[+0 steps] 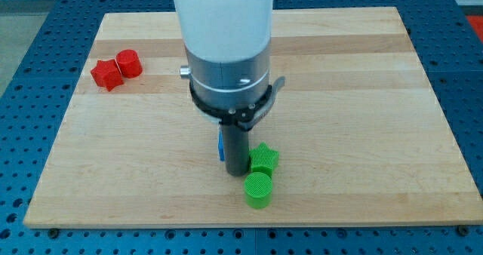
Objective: Push the blue blocks towards the yellow blocks
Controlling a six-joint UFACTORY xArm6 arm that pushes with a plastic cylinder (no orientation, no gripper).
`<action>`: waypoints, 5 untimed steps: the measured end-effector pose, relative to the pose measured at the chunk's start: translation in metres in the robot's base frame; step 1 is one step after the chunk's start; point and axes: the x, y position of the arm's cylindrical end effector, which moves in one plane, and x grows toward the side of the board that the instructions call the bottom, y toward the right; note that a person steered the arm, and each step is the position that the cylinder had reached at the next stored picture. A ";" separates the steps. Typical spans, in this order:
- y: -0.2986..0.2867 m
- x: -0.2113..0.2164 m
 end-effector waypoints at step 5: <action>0.047 -0.073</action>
